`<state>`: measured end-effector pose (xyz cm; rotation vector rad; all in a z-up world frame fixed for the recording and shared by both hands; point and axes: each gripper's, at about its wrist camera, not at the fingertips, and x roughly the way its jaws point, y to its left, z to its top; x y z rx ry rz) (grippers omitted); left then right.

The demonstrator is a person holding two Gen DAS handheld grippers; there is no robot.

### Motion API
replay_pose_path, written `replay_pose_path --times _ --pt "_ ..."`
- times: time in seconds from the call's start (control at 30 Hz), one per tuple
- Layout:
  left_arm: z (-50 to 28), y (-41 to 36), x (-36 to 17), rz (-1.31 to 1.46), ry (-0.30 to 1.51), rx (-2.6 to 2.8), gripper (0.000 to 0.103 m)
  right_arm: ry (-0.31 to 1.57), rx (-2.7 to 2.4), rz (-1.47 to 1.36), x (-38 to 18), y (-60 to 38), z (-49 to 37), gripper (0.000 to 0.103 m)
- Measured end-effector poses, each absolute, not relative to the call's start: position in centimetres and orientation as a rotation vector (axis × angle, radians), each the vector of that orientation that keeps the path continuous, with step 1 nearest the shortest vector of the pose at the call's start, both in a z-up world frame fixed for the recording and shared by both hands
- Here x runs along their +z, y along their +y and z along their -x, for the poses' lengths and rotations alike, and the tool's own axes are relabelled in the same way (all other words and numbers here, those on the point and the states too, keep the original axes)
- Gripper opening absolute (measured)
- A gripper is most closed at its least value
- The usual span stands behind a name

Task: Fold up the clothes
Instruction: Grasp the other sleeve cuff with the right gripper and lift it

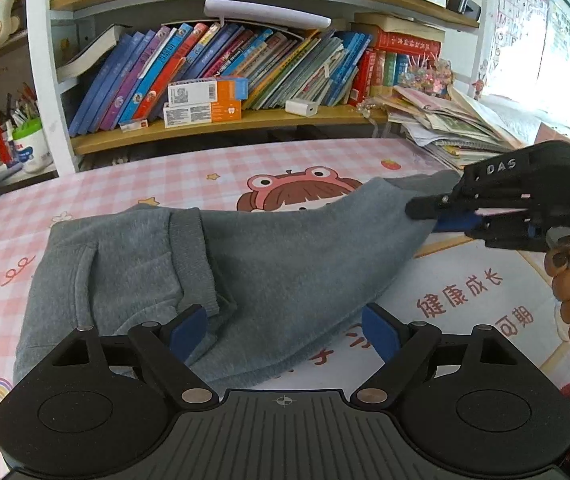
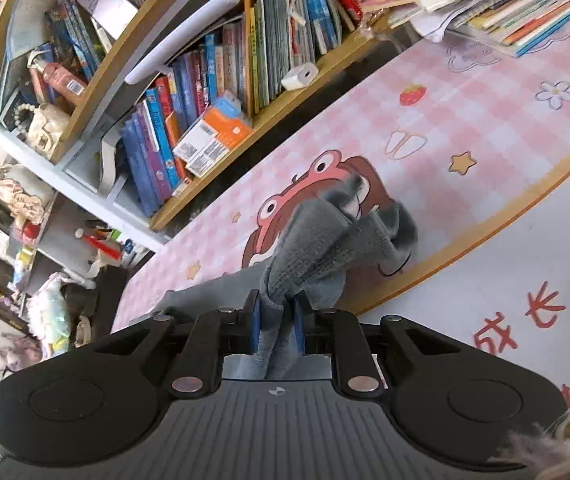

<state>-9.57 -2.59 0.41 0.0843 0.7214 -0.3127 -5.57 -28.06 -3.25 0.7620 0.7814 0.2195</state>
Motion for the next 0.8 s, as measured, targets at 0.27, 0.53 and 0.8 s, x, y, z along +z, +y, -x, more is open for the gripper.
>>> replay_pose_path --times 0.27,0.53,0.8 --pt "9.9 -2.7 0.2 -0.083 0.739 -0.273 0.087 0.96 0.063 -0.993 -7.9 -30.8 4.5 0.036" --pt "10.1 -2.9 0.5 -0.087 0.729 -0.244 0.087 0.928 0.091 -0.922 -8.2 -29.5 3.3 0.021" --pt "9.8 -3.9 0.6 -0.095 0.715 -0.264 0.087 0.894 0.089 -0.899 -7.7 -30.8 4.1 0.016"
